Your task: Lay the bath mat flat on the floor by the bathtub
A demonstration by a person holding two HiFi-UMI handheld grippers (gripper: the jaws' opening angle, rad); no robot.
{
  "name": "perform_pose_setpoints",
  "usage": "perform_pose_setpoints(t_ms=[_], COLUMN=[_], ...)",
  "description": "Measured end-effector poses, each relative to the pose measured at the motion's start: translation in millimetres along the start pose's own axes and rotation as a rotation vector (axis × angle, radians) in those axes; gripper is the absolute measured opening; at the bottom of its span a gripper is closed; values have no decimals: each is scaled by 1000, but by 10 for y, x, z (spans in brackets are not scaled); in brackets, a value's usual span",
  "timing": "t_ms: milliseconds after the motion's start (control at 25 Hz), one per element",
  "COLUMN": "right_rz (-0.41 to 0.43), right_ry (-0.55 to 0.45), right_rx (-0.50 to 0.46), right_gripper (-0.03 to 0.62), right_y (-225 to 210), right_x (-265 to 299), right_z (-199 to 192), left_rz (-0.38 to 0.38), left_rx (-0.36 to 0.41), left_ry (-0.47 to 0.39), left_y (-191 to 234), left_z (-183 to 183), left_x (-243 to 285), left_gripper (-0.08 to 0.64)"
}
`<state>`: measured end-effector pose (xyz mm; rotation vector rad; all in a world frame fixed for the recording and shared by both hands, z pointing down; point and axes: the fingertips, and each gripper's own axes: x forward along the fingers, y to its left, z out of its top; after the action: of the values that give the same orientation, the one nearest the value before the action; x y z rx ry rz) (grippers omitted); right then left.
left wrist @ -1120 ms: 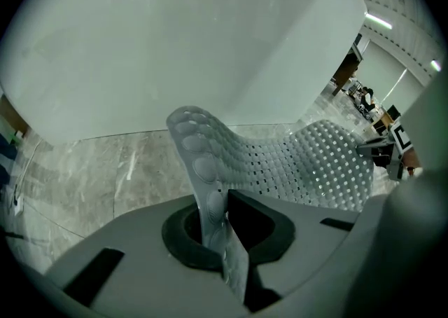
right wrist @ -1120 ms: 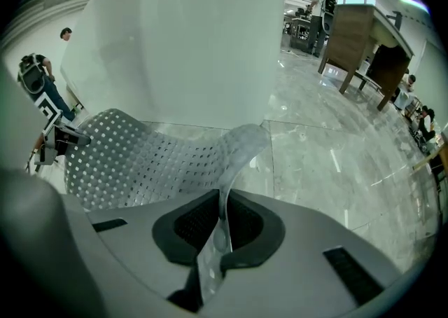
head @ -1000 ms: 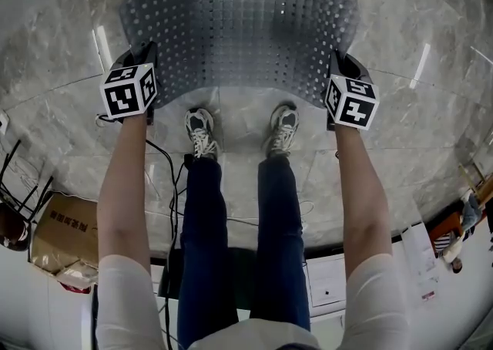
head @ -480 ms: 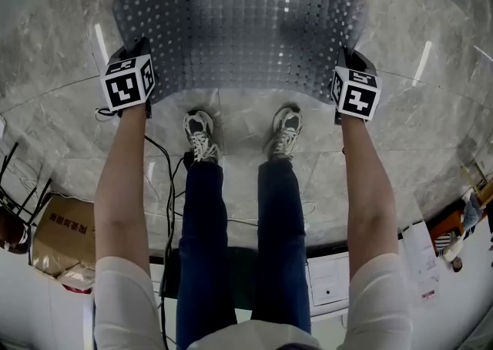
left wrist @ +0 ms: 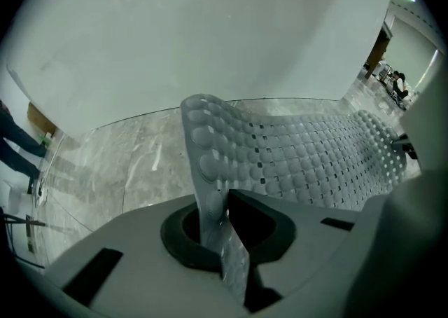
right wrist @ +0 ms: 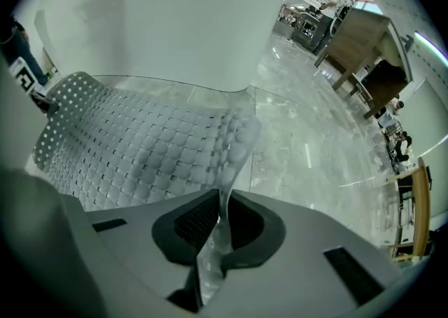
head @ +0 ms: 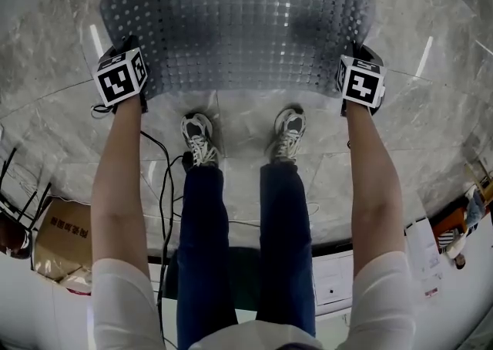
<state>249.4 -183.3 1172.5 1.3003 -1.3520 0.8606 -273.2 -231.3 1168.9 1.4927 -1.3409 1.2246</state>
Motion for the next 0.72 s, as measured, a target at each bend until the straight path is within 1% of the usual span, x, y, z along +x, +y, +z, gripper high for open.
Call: perform_pose_setpoints(t_ms=[160,240,360,440,560,640,680,720], right_rz=[-15,-18,-5,-8,-10,-23,-29,-29], right_ry=[5,0,-2,3,9,10,14,20], right_rx=[52,62,112,138,134,130,143,168], right_gripper=[41,41,41,43,54,79,112,223], right_y=[-38,-58,-92,-127,-144,-179,-205,-225], right_x=[103,133,177,180,174,175,181,192], right_z=[-32,-39,-81,-71,-50,-67,-84,-108], left_rz=[26,53,96,132,169,171,170,173], left_rx=[-38,-32,-10,-28,-68,-73,-73,-74], left_ry=[2,-1,-12,-29,-44,-36,-29,-20], left_y=[88,118,132,175,282,318,331,348], left_z=[-11,-20,-39,-41,-58,-83,-100,-120], left_x=[124,162,185,189,183,183,181,169], left_gripper=[48,49,53,101,167,190,205,210])
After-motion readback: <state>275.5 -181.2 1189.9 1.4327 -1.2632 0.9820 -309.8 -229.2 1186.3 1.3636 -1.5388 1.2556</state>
